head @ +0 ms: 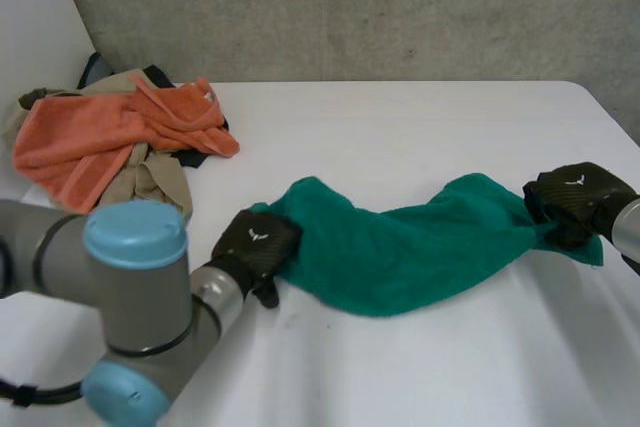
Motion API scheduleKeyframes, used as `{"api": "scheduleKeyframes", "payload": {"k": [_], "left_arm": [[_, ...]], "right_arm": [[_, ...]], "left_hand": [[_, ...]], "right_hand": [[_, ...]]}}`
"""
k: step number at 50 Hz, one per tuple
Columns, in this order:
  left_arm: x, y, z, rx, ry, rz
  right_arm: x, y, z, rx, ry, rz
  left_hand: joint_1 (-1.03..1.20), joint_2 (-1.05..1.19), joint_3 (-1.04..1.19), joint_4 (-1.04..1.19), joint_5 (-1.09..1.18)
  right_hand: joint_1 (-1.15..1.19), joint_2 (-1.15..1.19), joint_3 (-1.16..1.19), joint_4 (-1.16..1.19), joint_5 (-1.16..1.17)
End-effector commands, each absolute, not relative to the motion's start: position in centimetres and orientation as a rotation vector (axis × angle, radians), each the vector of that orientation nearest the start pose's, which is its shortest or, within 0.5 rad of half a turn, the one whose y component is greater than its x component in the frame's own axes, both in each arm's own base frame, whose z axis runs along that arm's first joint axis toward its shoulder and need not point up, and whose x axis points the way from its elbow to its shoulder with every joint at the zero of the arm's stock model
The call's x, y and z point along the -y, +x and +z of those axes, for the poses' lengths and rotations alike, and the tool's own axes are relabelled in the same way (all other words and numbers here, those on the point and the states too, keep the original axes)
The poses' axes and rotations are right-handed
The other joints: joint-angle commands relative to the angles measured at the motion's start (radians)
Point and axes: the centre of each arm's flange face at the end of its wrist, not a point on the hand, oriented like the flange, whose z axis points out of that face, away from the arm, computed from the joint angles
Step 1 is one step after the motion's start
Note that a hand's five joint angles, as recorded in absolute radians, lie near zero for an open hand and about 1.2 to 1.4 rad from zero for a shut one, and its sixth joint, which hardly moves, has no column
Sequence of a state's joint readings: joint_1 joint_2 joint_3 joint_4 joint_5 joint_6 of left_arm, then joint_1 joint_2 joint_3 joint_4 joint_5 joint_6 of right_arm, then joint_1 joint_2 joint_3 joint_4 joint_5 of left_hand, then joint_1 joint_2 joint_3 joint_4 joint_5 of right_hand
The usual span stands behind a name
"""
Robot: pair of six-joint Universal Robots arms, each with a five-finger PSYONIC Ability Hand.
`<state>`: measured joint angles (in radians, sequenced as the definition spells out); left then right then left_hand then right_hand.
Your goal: Fold the laundry.
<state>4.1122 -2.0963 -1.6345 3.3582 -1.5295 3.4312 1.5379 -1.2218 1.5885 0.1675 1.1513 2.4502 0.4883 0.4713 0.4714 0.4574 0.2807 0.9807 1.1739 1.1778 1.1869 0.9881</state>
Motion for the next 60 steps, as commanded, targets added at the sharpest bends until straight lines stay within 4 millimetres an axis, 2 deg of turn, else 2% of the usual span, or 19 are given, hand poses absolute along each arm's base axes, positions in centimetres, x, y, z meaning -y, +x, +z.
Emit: {"api": "scheduleKeyframes", "payload": {"k": [1, 11, 14, 15, 16, 20, 24, 27, 31, 38, 42, 44, 48, 50, 51, 53, 55, 57, 60], "left_arm": [[23.5, -33.8, 12.7, -2.444, 1.250, -1.943], [25.4, -35.7, 11.3, -2.417, 1.266, -1.980], [25.8, -36.0, 11.2, -2.405, 1.265, -1.994], [26.1, -36.1, 11.5, -2.392, 1.252, -2.009], [26.3, -36.1, 11.6, -2.388, 1.242, -2.014], [26.7, -35.5, 12.9, -2.355, 1.149, -2.029], [26.4, -34.1, 18.2, -2.272, 1.033, -2.128], [25.6, -31.4, 22.0, -2.239, 0.972, -2.166], [25.1, -29.7, 23.9, -2.238, 0.969, -2.177], [26.3, -28.0, 23.7, -2.285, 0.962, -2.117], [28.1, -28.0, 22.3, -2.291, 0.951, -2.078], [30.0, -28.4, 22.0, -2.245, 0.953, -2.091], [33.3, -29.3, 23.1, -2.112, 0.931, -2.182], [34.7, -29.8, 24.5, -2.034, 0.891, -2.268], [35.9, -30.3, 26.8, -1.920, 0.833, -2.390], [36.7, -30.5, 28.7, -1.827, 0.776, -2.489], [37.4, -30.9, 31.5, -1.687, 0.678, -2.649], [37.6, -30.8, 32.9, -1.610, 0.614, -2.735], [37.3, -30.8, 34.3, -1.547, 0.530, -2.818]], "right_arm": [[31.2, 15.8, 18.1, -2.435, -1.170, -1.592], [31.2, 15.6, 17.8, -2.445, -1.167, -1.580], [31.2, 15.6, 17.8, -2.446, -1.167, -1.584], [31.2, 15.6, 17.8, -2.448, -1.166, -1.585], [31.3, 15.6, 17.9, -2.446, -1.167, -1.589], [32.1, 14.6, 18.7, -2.505, -1.147, -1.644], [32.8, 13.8, 19.9, -2.570, -1.150, -1.689], [32.6, 13.3, 21.5, -2.612, -1.213, -1.722], [32.0, 13.0, 22.6, -2.661, -1.385, -1.703], [31.8, 13.0, 22.3, -2.702, -1.496, -1.668], [33.0, 13.9, 22.4, -2.695, -1.510, -1.731], [34.0, 14.7, 22.3, -2.678, -1.526, -1.777], [36.6, 17.0, 24.3, -2.576, -1.507, -2.061], [38.4, 17.9, 27.1, -2.451, -1.378, -2.355], [38.9, 18.1, 28.0, -2.400, -1.324, -2.447], [40.4, 18.2, 31.2, -2.194, -1.118, -2.744], [40.9, 18.2, 33.0, -2.075, -1.001, -2.883], [40.7, 18.5, 35.4, -1.910, -0.874, -3.025], [39.9, 18.4, 36.6, -1.883, -0.848, -3.050]], "left_hand": [[0.001, 0.018, 0.018, 0.032, 0.034], [0.089, 0.106, 0.106, 0.120, 0.122], [0.493, 0.510, 0.510, 0.524, 0.526], [0.805, 0.822, 0.822, 0.836, 0.838], [0.907, 0.924, 0.924, 0.938, 0.940], [0.908, 0.925, 0.925, 0.939, 0.941], [0.908, 0.925, 0.925, 0.939, 0.941], [0.908, 0.925, 0.925, 0.939, 0.941], [0.908, 0.925, 0.925, 0.939, 0.941], [0.908, 0.925, 0.925, 0.939, 0.941], [0.908, 0.925, 0.925, 0.939, 0.941], [0.908, 0.925, 0.925, 0.939, 0.941], [0.908, 0.925, 0.925, 0.939, 0.941], [0.908, 0.925, 0.925, 0.939, 0.941], [0.908, 0.925, 0.925, 0.939, 0.941], [0.908, 0.925, 0.925, 0.939, 0.941], [0.908, 0.925, 0.925, 0.939, 0.941], [0.908, 0.925, 0.925, 0.939, 0.941], [0.908, 0.925, 0.925, 0.939, 0.941]], "right_hand": [[0.416, 0.222, 0.218, 0.209, 0.234], [0.416, 0.222, 0.218, 0.209, 0.234], [0.416, 0.222, 0.218, 0.209, 0.234], [0.416, 0.222, 0.218, 0.209, 0.234], [0.416, 0.222, 0.218, 0.209, 0.234], [0.416, 0.222, 0.218, 0.209, 0.234], [0.416, 0.222, 0.218, 0.209, 0.234], [0.416, 0.222, 0.218, 0.209, 0.234], [0.416, 0.222, 0.218, 0.209, 0.234], [0.416, 0.222, 0.218, 0.209, 0.234], [0.416, 0.222, 0.218, 0.209, 0.234], [0.416, 0.222, 0.218, 0.209, 0.234], [0.416, 0.222, 0.218, 0.209, 0.234], [0.416, 0.222, 0.218, 0.209, 0.234], [0.416, 0.222, 0.218, 0.209, 0.234], [0.416, 0.222, 0.218, 0.209, 0.234], [0.416, 0.222, 0.218, 0.209, 0.234], [0.416, 0.222, 0.218, 0.209, 0.234], [0.416, 0.222, 0.218, 0.209, 0.234]]}}
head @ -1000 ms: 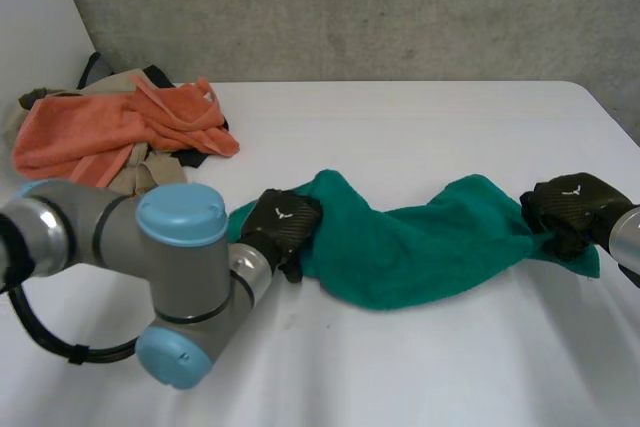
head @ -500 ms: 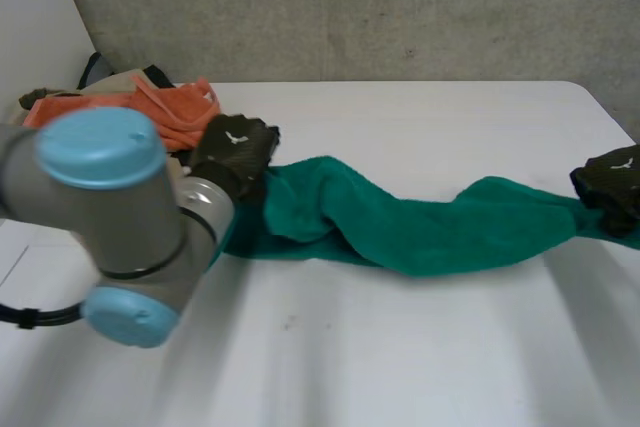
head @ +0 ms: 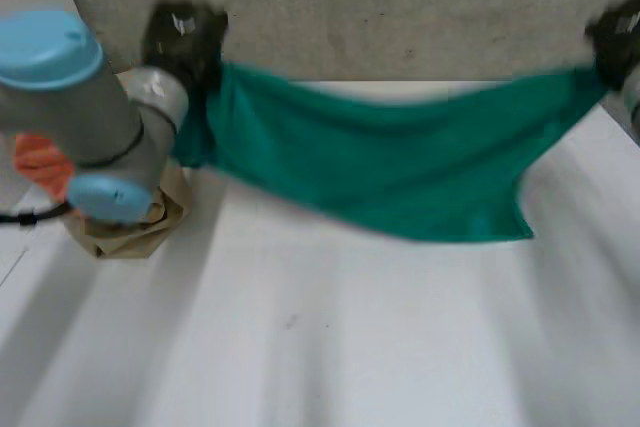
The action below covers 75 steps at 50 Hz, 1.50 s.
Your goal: Fold the laundry.
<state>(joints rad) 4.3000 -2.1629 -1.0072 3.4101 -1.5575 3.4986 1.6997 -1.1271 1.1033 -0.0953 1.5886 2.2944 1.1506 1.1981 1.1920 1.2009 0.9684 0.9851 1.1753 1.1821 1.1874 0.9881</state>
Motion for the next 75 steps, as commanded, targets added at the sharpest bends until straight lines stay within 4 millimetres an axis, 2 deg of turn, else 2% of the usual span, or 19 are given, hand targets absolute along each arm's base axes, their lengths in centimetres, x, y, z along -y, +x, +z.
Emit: {"api": "scheduleKeyframes", "payload": {"k": [1, 7, 13, 19, 26, 30, 31, 35, 37, 39, 42, 44, 49, 51, 57, 62, 66, 70, 75], "left_arm": [[37.0, -30.9, 34.4, -1.549, 0.531, -2.822], [33.4, -29.2, 33.2, -1.718, 0.552, -2.745], [30.7, -28.0, 33.1, -1.815, 0.523, -2.743], [28.5, -27.0, 33.3, -1.920, 0.510, -2.726], [28.3, -26.8, 32.0, -2.021, 0.554, -2.644], [29.3, -27.3, 28.6, -2.136, 0.593, -2.528], [30.1, -27.6, 26.3, -2.201, 0.613, -2.454], [31.5, -28.1, 21.5, -2.324, 0.638, -2.307], [31.9, -28.3, 19.8, -2.364, 0.647, -2.255], [32.5, -28.5, 17.7, -2.411, 0.660, -2.193], [32.6, -28.6, 16.5, -2.451, 0.682, -2.125], [32.3, -28.7, 16.5, -2.461, 0.698, -2.103], [31.1, -28.6, 19.2, -2.423, 0.703, -2.150], [29.7, -28.0, 21.0, -2.402, 0.706, -2.186], [24.8, -27.1, 22.0, -2.425, 0.775, -2.181], [19.8, -27.5, 19.6, -2.510, 0.931, -2.078], [18.3, -27.8, 17.0, -2.551, 1.034, -1.959], [18.0, -28.6, 14.4, -2.556, 1.122, -1.873], [19.0, -29.4, 12.9, -2.497, 1.159, -1.899]], "right_arm": [[39.3, 18.3, 36.6, 1.352, 0.608, 2.138], [37.8, 18.2, 32.6, 1.565, 0.723, 2.015], [34.8, 17.8, 34.3, 1.572, 0.740, 2.009], [33.5, 17.6, 34.5, 1.626, 0.771, 1.976], [32.6, 17.6, 33.8, 1.681, 0.800, 1.934], [33.1, 17.5, 31.5, 1.748, 0.837, 1.883], [33.4, 17.6, 30.5, 1.774, 0.849, 1.862], [34.8, 18.2, 25.4, 1.907, 0.926, 1.741], [35.1, 18.6, 23.3, 1.961, 0.960, 1.692], [35.2, 18.9, 22.2, 1.989, 0.979, 1.669], [35.1, 19.6, 20.3, 2.030, 1.014, 1.631], [34.9, 19.9, 19.8, 2.045, 1.026, 1.619], [34.5, 20.0, 19.4, 2.078, 1.017, 1.618], [34.4, 20.0, 19.4, 2.083, 1.013, 1.622], [34.1, 19.7, 19.1, 2.097, 1.010, 1.609], [34.1, 19.6, 19.0, 2.103, 1.009, 1.601], [34.1, 19.6, 18.9, 2.105, 1.008, 1.598], [34.1, 19.6, 18.9, 2.103, 1.010, 1.598], [33.8, 19.6, 18.6, 2.112, 1.018, 1.588]], "left_hand": [[0.246, 0.198, 0.204, 0.195, 0.253], [0.246, 0.198, 0.204, 0.195, 0.253], [0.246, 0.198, 0.204, 0.195, 0.253], [0.246, 0.198, 0.204, 0.195, 0.253], [0.246, 0.198, 0.204, 0.195, 0.253], [0.246, 0.198, 0.204, 0.195, 0.253], [0.246, 0.198, 0.204, 0.195, 0.253], [0.232, 0.184, 0.190, 0.181, 0.239], [0.074, 0.026, 0.032, 0.023, 0.081], [-0.246, -0.294, -0.287, -0.296, -0.238], [-0.607, -0.654, -0.648, -0.657, -0.599], [-0.713, -0.761, -0.755, -0.764, -0.706], [-0.787, -0.835, -0.829, -0.838, -0.780], [-0.717, -0.765, -0.759, -0.767, -0.710], [-0.503, -0.550, -0.544, -0.553, -0.495], [-0.380, -0.427, -0.421, -0.430, -0.372], [-0.370, -0.418, -0.412, -0.421, -0.363], [-0.371, -0.418, -0.412, -0.421, -0.363], [-0.370, -0.418, -0.412, -0.421, -0.363]], "right_hand": [[0.411, 0.221, 0.214, 0.209, 0.234], [0.411, 0.221, 0.214, 0.209, 0.234], [0.411, 0.221, 0.214, 0.209, 0.234], [0.411, 0.221, 0.214, 0.209, 0.234], [0.411, 0.221, 0.214, 0.209, 0.234], [0.411, 0.221, 0.214, 0.209, 0.234], [0.411, 0.221, 0.214, 0.209, 0.234], [0.411, 0.221, 0.214, 0.209, 0.234], [0.411, 0.221, 0.214, 0.209, 0.234], [0.411, 0.221, 0.214, 0.209, 0.234], [0.411, 0.221, 0.214, 0.209, 0.234], [0.411, 0.221, 0.214, 0.209, 0.234], [0.411, 0.221, 0.214, 0.209, 0.234], [0.411, 0.221, 0.214, 0.209, 0.234], [0.411, 0.221, 0.214, 0.209, 0.234], [0.411, 0.221, 0.214, 0.209, 0.234], [0.411, 0.221, 0.214, 0.209, 0.234], [0.411, 0.221, 0.214, 0.209, 0.234], [0.411, 0.221, 0.214, 0.209, 0.234]]}}
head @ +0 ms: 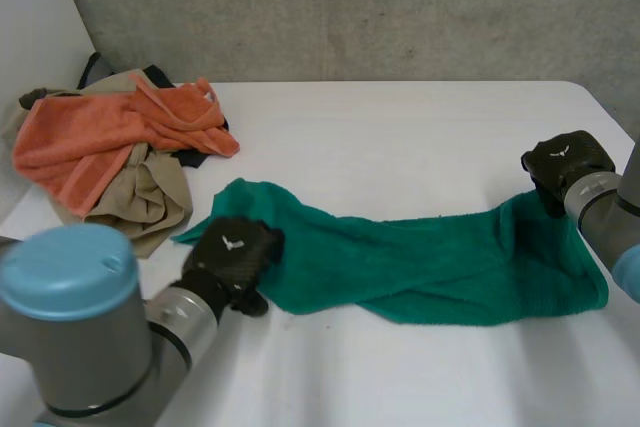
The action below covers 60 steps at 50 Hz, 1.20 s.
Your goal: Fold the laundry.
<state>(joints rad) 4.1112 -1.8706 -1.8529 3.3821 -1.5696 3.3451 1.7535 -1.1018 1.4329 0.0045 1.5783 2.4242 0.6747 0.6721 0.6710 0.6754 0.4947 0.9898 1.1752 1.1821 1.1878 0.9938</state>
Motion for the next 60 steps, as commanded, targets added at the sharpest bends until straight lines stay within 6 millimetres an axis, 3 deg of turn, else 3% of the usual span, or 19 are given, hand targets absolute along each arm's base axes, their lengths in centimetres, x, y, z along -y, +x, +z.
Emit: {"api": "scheduleKeyframes", "payload": {"k": [1, 12, 16, 20, 21, 23, 28, 32, 36, 40, 44, 46, 49, 52, 54, 56, 58, 59, 60], "left_arm": [[19.2, -29.5, 12.8, -2.487, 1.157, -1.906], [20.7, -30.7, 11.2, -2.390, 1.238, -1.903], [21.2, -31.1, 10.7, -2.360, 1.257, -1.906], [21.6, -31.3, 10.2, -2.351, 1.268, -1.899], [21.7, -31.4, 10.1, -2.346, 1.271, -1.897], [21.9, -31.4, 10.2, -2.336, 1.270, -1.901], [22.2, -31.5, 11.8, -2.277, 1.271, -1.938], [21.9, -30.8, 17.4, -2.159, 1.214, -2.054], [20.8, -29.8, 19.9, -2.164, 1.242, -2.002], [20.7, -28.4, 20.0, -2.265, 1.282, -1.810], [21.5, -28.1, 18.6, -2.333, 1.322, -1.642], [22.4, -28.5, 18.2, -2.321, 1.326, -1.636], [26.2, -29.6, 17.4, -2.257, 1.303, -1.668], [29.1, -30.2, 18.2, -2.188, 1.248, -1.762], [31.8, -31.2, 20.2, -2.074, 1.172, -1.920], [33.3, -31.9, 22.2, -1.966, 1.116, -2.050], [35.4, -33.0, 25.9, -1.749, 1.014, -2.257], [36.0, -33.3, 27.5, -1.660, 0.968, -2.329], [36.6, -33.4, 29.0, -1.570, 0.917, -2.394]], "right_arm": [[33.8, 19.6, 18.6, -2.575, -1.241, -1.933], [33.6, 19.4, 18.1, -2.588, -1.240, -1.917], [33.6, 19.4, 18.0, -2.590, -1.241, -1.913], [33.5, 19.4, 18.0, -2.591, -1.242, -1.910], [33.5, 19.4, 18.0, -2.591, -1.242, -1.910], [33.5, 19.4, 18.0, -2.591, -1.244, -1.910], [33.2, 19.3, 19.1, -2.579, -1.272, -1.937], [31.6, 19.1, 20.7, -2.586, -1.407, -1.891], [29.3, 18.4, 21.5, -2.611, -1.684, -1.726], [27.7, 17.3, 20.9, -2.635, -1.910, -1.492], [27.9, 17.3, 21.0, -2.613, -1.974, -1.485], [28.7, 17.5, 20.9, -2.606, -1.966, -1.538], [31.0, 17.7, 19.8, -2.615, -1.954, -1.597], [34.0, 17.8, 19.9, -2.654, -1.918, -1.733], [35.4, 18.0, 20.9, -2.662, -1.873, -1.865], [37.3, 19.0, 23.5, -2.597, -1.767, -2.148], [38.6, 19.9, 25.7, -2.496, -1.666, -2.379], [39.9, 20.4, 28.5, -2.359, -1.523, -2.652], [40.3, 20.5, 29.7, -2.298, -1.460, -2.759]], "left_hand": [[0.105, 0.108, 0.109, 0.105, 0.111], [0.146, 0.149, 0.150, 0.146, 0.152], [0.281, 0.284, 0.285, 0.281, 0.287], [0.557, 0.560, 0.561, 0.556, 0.562], [0.720, 0.723, 0.724, 0.719, 0.725], [0.722, 0.724, 0.725, 0.721, 0.727], [0.722, 0.724, 0.725, 0.721, 0.727], [0.722, 0.724, 0.725, 0.721, 0.727], [0.722, 0.724, 0.725, 0.721, 0.727], [0.722, 0.724, 0.725, 0.721, 0.727], [0.722, 0.724, 0.725, 0.721, 0.727], [0.722, 0.724, 0.725, 0.721, 0.727], [0.722, 0.724, 0.725, 0.721, 0.727], [0.722, 0.724, 0.725, 0.721, 0.727], [0.722, 0.724, 0.725, 0.721, 0.727], [0.722, 0.724, 0.725, 0.721, 0.727], [0.722, 0.724, 0.725, 0.721, 0.727], [0.722, 0.724, 0.725, 0.721, 0.727], [0.722, 0.724, 0.725, 0.721, 0.727]], "right_hand": [[0.406, 0.221, 0.214, 0.209, 0.228], [0.406, 0.221, 0.214, 0.209, 0.228], [0.406, 0.221, 0.214, 0.209, 0.228], [0.406, 0.221, 0.214, 0.209, 0.228], [0.406, 0.221, 0.214, 0.209, 0.228], [0.406, 0.221, 0.214, 0.209, 0.228], [0.406, 0.221, 0.214, 0.209, 0.228], [0.406, 0.221, 0.214, 0.209, 0.228], [0.406, 0.221, 0.214, 0.209, 0.228], [0.406, 0.221, 0.214, 0.209, 0.228], [0.406, 0.221, 0.214, 0.209, 0.228], [0.406, 0.221, 0.214, 0.209, 0.228], [0.406, 0.221, 0.214, 0.209, 0.228], [0.406, 0.221, 0.214, 0.209, 0.228], [0.406, 0.221, 0.214, 0.209, 0.228], [0.406, 0.221, 0.214, 0.209, 0.228], [0.406, 0.221, 0.214, 0.209, 0.228], [0.406, 0.221, 0.214, 0.209, 0.228], [0.406, 0.221, 0.214, 0.209, 0.228]]}}
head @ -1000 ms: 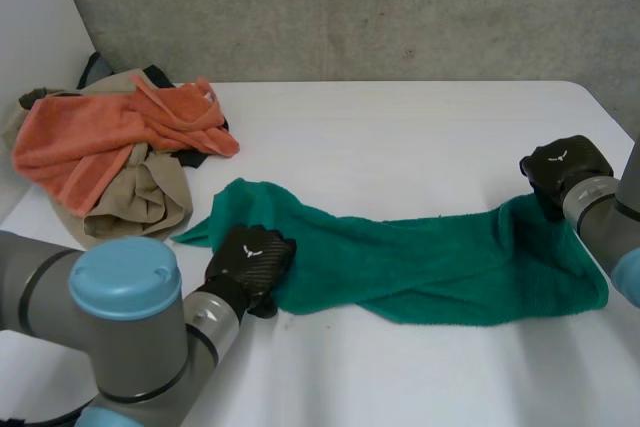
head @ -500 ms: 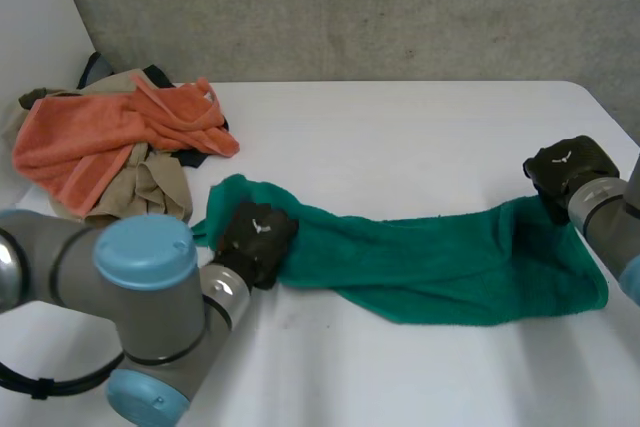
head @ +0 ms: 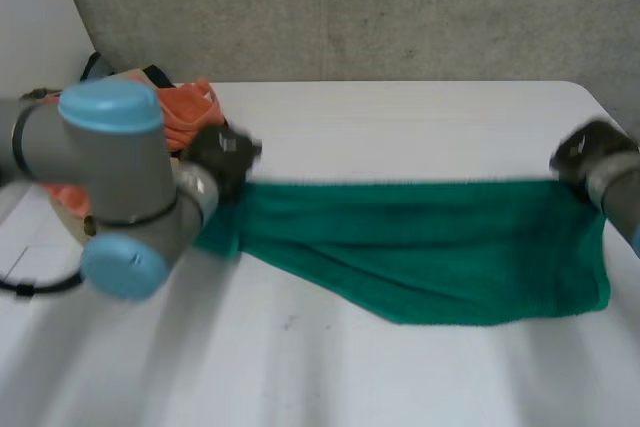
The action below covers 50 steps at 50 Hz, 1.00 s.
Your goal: Fold the laundry.
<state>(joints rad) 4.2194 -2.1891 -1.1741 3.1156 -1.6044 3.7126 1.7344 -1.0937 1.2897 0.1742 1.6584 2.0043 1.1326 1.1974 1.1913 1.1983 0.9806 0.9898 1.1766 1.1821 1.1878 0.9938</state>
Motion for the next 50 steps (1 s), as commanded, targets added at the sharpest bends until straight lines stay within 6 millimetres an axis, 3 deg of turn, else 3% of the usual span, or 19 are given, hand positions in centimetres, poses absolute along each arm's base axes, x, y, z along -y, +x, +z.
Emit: {"api": "scheduleKeyframes", "payload": {"k": [1, 2, 3, 5, 7, 11, 14, 17, 19, 25, 27, 29, 30, 32, 36, 40, 43, 50], "left_arm": [[37.3, -33.6, 32.3, -1.379, 0.809, -2.512], [37.4, -33.6, 33.9, -1.288, 0.756, -2.563], [37.5, -33.6, 35.4, -1.202, 0.706, -2.609], [37.3, -33.5, 39.3, -1.000, 0.568, -2.717], [37.0, -33.3, 40.8, -0.921, 0.511, -2.755], [36.4, -32.9, 42.0, -0.894, 0.477, -2.768], [36.5, -33.2, 39.7, -0.992, 0.539, -2.738], [36.5, -32.9, 36.4, -1.122, 0.616, -2.695], [36.2, -32.6, 34.9, -1.189, 0.648, -2.675], [34.8, -31.9, 26.4, -1.494, 0.840, -2.519], [34.4, -31.8, 24.5, -1.553, 0.892, -2.476], [33.9, -31.6, 21.2, -1.650, 0.960, -2.398], [33.8, -31.6, 19.9, -1.686, 0.981, -2.367], [33.4, -31.5, 17.2, -1.769, 1.027, -2.287], [32.0, -30.9, 14.1, -1.891, 1.098, -2.159], [29.8, -29.7, 12.8, -2.025, 1.166, -2.008], [28.2, -29.1, 13.7, -2.074, 1.199, -1.952], [22.5, -26.5, 15.6, -2.193, 1.312, -1.741]], "right_arm": [[40.7, 20.6, 31.0, 1.370, 0.853, 1.772], [41.0, 20.8, 32.3, 1.310, 0.802, 1.826], [41.3, 21.0, 34.9, 1.184, 0.702, 1.924], [41.2, 21.1, 37.2, 1.068, 0.611, 2.000], [40.6, 21.3, 39.8, 0.938, 0.521, 2.076], [39.8, 22.4, 40.4, 0.902, 0.513, 2.118], [39.6, 22.8, 39.7, 0.922, 0.536, 2.117], [39.5, 23.1, 37.5, 0.983, 0.589, 2.095], [39.4, 23.1, 35.4, 1.040, 0.635, 2.066], [39.0, 22.7, 29.1, 1.223, 0.754, 1.979], [38.8, 22.4, 26.3, 1.310, 0.800, 1.943], [38.7, 22.4, 24.0, 1.368, 0.851, 1.920], [38.5, 22.5, 21.9, 1.426, 0.907, 1.895], [38.1, 22.6, 20.1, 1.480, 0.964, 1.861], [36.8, 22.4, 17.0, 1.628, 1.087, 1.731], [34.9, 21.6, 15.7, 1.782, 1.193, 1.569], [33.3, 20.5, 15.2, 1.915, 1.251, 1.428], [29.6, 15.5, 17.6, 2.098, 1.284, 1.118]], "left_hand": [[0.264, 0.199, 0.205, 0.198, 0.241], [0.264, 0.199, 0.205, 0.198, 0.241], [0.264, 0.199, 0.205, 0.198, 0.241], [0.264, 0.199, 0.205, 0.198, 0.241], [0.264, 0.199, 0.205, 0.198, 0.241], [0.264, 0.199, 0.205, 0.198, 0.241], [0.264, 0.199, 0.205, 0.198, 0.241], [0.264, 0.199, 0.205, 0.198, 0.241], [0.264, 0.199, 0.205, 0.198, 0.241], [0.264, 0.199, 0.205, 0.198, 0.241], [0.264, 0.199, 0.205, 0.198, 0.241], [0.264, 0.199, 0.205, 0.198, 0.241], [0.264, 0.199, 0.205, 0.198, 0.241], [0.264, 0.199, 0.205, 0.198, 0.241], [0.264, 0.199, 0.205, 0.198, 0.241], [0.264, 0.199, 0.205, 0.198, 0.241], [0.264, 0.199, 0.205, 0.198, 0.241], [0.264, 0.199, 0.205, 0.198, 0.241]], "right_hand": [[0.406, 0.220, 0.214, 0.209, 0.228], [0.406, 0.220, 0.214, 0.209, 0.228], [0.406, 0.220, 0.214, 0.209, 0.228], [0.406, 0.220, 0.214, 0.209, 0.228], [0.406, 0.220, 0.214, 0.209, 0.228], [0.406, 0.220, 0.214, 0.209, 0.228], [0.406, 0.220, 0.214, 0.209, 0.228], [0.406, 0.220, 0.214, 0.209, 0.228], [0.406, 0.220, 0.214, 0.209, 0.228], [0.406, 0.220, 0.214, 0.209, 0.228], [0.406, 0.220, 0.214, 0.209, 0.228], [0.406, 0.220, 0.214, 0.209, 0.228], [0.406, 0.220, 0.214, 0.209, 0.228], [0.406, 0.220, 0.214, 0.209, 0.228], [0.406, 0.220, 0.214, 0.209, 0.228], [0.406, 0.220, 0.214, 0.209, 0.228], [0.406, 0.220, 0.214, 0.209, 0.228], [0.406, 0.220, 0.214, 0.209, 0.228]]}}
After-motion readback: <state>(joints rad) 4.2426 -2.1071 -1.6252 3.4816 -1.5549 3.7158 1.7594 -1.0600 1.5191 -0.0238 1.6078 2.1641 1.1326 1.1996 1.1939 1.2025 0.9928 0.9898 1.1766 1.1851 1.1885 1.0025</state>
